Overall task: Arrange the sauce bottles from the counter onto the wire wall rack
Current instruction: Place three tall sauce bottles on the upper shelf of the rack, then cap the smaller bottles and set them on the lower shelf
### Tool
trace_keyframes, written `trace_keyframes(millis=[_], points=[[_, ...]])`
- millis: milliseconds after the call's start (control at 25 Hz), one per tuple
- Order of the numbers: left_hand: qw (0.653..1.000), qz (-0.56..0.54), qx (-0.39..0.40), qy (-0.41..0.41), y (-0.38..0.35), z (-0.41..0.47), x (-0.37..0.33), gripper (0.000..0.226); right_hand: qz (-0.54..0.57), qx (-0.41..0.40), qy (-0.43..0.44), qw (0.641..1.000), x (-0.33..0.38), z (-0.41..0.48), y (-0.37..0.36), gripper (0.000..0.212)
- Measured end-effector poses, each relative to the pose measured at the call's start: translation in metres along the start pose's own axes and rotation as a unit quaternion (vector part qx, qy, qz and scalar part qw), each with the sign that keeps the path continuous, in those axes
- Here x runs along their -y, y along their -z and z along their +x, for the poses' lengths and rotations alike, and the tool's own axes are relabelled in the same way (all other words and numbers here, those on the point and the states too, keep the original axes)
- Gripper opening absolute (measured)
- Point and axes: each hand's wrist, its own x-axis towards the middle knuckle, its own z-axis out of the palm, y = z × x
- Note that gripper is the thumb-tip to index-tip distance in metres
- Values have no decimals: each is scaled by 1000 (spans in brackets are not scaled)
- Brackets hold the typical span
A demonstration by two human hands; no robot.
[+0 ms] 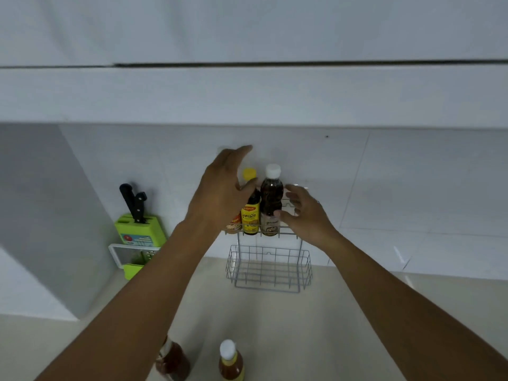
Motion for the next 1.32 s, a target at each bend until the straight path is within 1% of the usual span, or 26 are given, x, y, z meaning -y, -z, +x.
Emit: trace_keyframes(millis=[80, 120, 160, 200, 240, 320, 400, 440, 480, 520, 560, 600, 680, 720, 760, 800, 840, 880, 960, 1040, 1120, 1240, 1320], points=[[997, -31, -47, -57, 30, -14, 4, 43, -12, -101, 34, 994, 11, -17, 0, 47], [995, -45, -59, -66, 43, -20, 10, 37, -19, -144, 55, 988, 16, -24, -2, 39], [995, -56, -65, -59, 58, -30, 20, 33, -27, -165, 79, 983, 23, -34, -6, 35], [995, -62, -65, -42, 68, -40, 33, 30, -35, -166, 99, 980, 28, -43, -13, 33], [996, -67, -58, -21, 75, -52, 47, 29, -40, -150, 114, 981, 34, -51, -21, 30], [996, -78, -31, 40, 80, -83, 86, 27, -43, -83, 126, 988, 43, -70, -46, 25], [986, -78, 14, 145, 68, -120, 136, 29, -50, 14, 104, 993, 49, -88, -75, 23], [972, -76, 50, 217, 59, -142, 164, 32, -65, 70, 89, 991, 51, -97, -94, 23], [950, -82, 94, 288, 50, -167, 189, 35, -85, 123, 77, 986, 51, -106, -114, 24], [925, -97, 143, 340, 41, -192, 211, 40, -102, 168, 67, 978, 50, -116, -133, 27], [906, -119, 186, 362, 33, -217, 224, 44, -117, 209, 61, 969, 48, -126, -150, 32], [893, -140, 227, 363, 28, -240, 233, 48, -130, 245, 55, 959, 46, -136, -168, 39], [866, -133, 329, 353, 15, -280, 237, 54, -166, 303, 55, 937, 45, -154, -200, 51], [843, -132, 387, 351, 10, -296, 231, 64, -188, 317, 66, 927, 44, -160, -212, 55], [815, -154, 436, 350, 4, -310, 228, 73, -208, 320, 78, 921, 44, -163, -222, 57], [793, -198, 456, 352, -2, -320, 222, 76, -225, 317, 87, 917, 44, -164, -228, 58], [781, -245, 448, 359, -7, -326, 217, 72, -239, 312, 90, 915, 43, -163, -232, 57], [778, -296, 417, 365, -12, -332, 211, 65, -247, 308, 89, 914, 43, -161, -235, 55], [785, -352, 329, 389, -19, -336, 200, 52, -258, 308, 92, 911, 44, -157, -237, 52], [790, -375, 281, 395, -25, -335, 196, 45, -264, 314, 93, 907, 46, -154, -234, 51], [799, -376, 272, 382, -24, -326, 193, 40, -261, 314, 85, 909, 49, -149, -228, 51], [819, -368, 273, 346, -14, -300, 192, 38, -223, 290, 43, 930, 59, -136, -208, 51], [833, -358, 286, 309, -3, -273, 186, 35, -217, 272, 27, 937, 70, -122, -187, 46]])
